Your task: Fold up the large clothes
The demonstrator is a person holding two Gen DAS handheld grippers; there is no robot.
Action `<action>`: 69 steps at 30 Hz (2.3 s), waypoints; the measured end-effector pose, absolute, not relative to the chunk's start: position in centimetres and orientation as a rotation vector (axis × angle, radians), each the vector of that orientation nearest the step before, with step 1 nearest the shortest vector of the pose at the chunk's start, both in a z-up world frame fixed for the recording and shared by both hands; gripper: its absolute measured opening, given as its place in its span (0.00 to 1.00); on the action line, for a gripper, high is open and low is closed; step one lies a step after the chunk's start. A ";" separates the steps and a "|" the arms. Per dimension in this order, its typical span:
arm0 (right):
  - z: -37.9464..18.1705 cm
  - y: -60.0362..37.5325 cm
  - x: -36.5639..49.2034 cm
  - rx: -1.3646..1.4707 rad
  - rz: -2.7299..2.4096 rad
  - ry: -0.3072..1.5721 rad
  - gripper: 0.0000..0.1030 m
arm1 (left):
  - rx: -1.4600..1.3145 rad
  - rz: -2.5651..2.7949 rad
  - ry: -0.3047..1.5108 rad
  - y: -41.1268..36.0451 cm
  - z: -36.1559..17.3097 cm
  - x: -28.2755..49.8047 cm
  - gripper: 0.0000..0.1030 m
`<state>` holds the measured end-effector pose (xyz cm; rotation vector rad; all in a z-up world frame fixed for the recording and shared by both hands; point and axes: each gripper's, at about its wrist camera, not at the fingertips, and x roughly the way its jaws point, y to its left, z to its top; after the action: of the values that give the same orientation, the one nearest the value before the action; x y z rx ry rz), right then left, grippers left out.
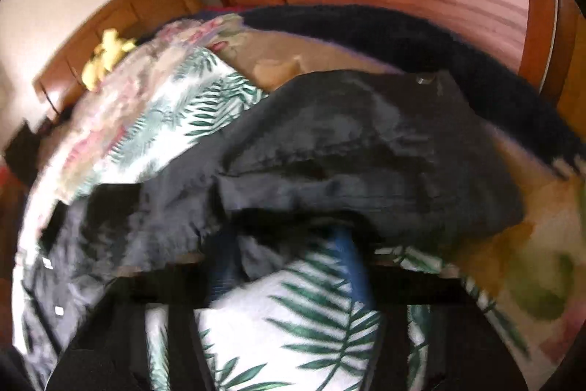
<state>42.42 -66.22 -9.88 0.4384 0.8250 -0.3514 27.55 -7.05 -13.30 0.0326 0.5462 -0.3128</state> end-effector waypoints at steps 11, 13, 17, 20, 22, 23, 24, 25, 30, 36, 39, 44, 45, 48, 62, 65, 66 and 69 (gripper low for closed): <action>0.9 -57.8 40.3 0.220 -0.127 0.631 0.05 | 0.070 -0.325 0.535 -7.4 -12.9 26.4 0.17; 2.8 -54.5 39.6 0.161 -0.052 0.606 0.04 | 0.066 -0.332 0.538 -7.3 -12.7 26.0 0.17; 5.5 -47.5 37.8 0.061 0.107 0.568 0.04 | 0.065 -0.331 0.530 -6.7 -12.1 25.3 0.17; 6.9 -42.2 35.9 0.015 0.238 0.539 0.04 | 0.058 -0.323 0.516 -5.9 -11.5 24.7 0.17; 7.4 -38.9 34.5 -0.008 0.325 0.531 0.04 | 0.050 -0.316 0.507 -5.3 -11.0 24.3 0.17; 7.4 -37.3 33.9 -0.025 0.364 0.536 0.04 | 0.049 -0.312 0.505 -5.0 -10.8 24.2 0.17; 7.1 -35.7 33.8 -0.041 0.389 0.548 0.04 | 0.049 -0.305 0.499 -4.7 -10.6 24.1 0.17; 6.6 -34.6 33.5 -0.055 0.411 0.565 0.04 | 0.047 -0.300 0.496 -4.5 -10.5 24.0 0.17; 1.2 -30.6 32.0 -0.110 0.472 0.731 0.05 | 0.028 -0.288 0.485 -3.4 -9.9 23.6 0.17; -4.0 -29.1 29.4 -0.161 0.458 0.885 0.07 | 0.026 -0.287 0.471 -3.2 -9.5 23.1 0.17; -5.3 -29.2 28.3 -0.160 0.454 0.902 0.14 | 0.032 -0.284 0.471 -3.2 -9.6 23.1 0.17; -5.4 -29.8 26.8 -0.163 0.436 0.900 0.40 | 0.032 -0.283 0.471 -3.2 -9.5 23.2 0.17; -5.2 -29.9 26.6 -0.167 0.437 0.895 0.43 | 0.031 -0.283 0.470 -3.3 -9.5 23.1 0.17; -4.4 -30.7 25.9 -0.166 0.426 0.872 0.52 | 0.031 -0.283 0.468 -3.3 -9.4 23.1 0.17; -6.3 -36.0 31.2 0.000 0.263 0.894 0.55 | 0.031 -0.284 0.467 -3.2 -9.3 22.8 0.17; -8.1 -36.4 32.0 0.029 0.254 0.926 0.55 | 0.029 -0.281 0.471 -3.2 -9.3 22.9 0.17; -8.6 -36.5 32.2 0.042 0.256 0.939 0.55 | 0.029 -0.280 0.473 -3.2 -9.3 22.9 0.17; -10.1 -36.7 32.6 0.084 0.270 0.978 0.55 | 0.031 -0.278 0.476 -3.1 -9.2 22.8 0.17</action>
<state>32.61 -36.66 -10.05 0.0839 0.9780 0.2699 22.80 -3.08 -9.23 0.0307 0.4756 -0.2779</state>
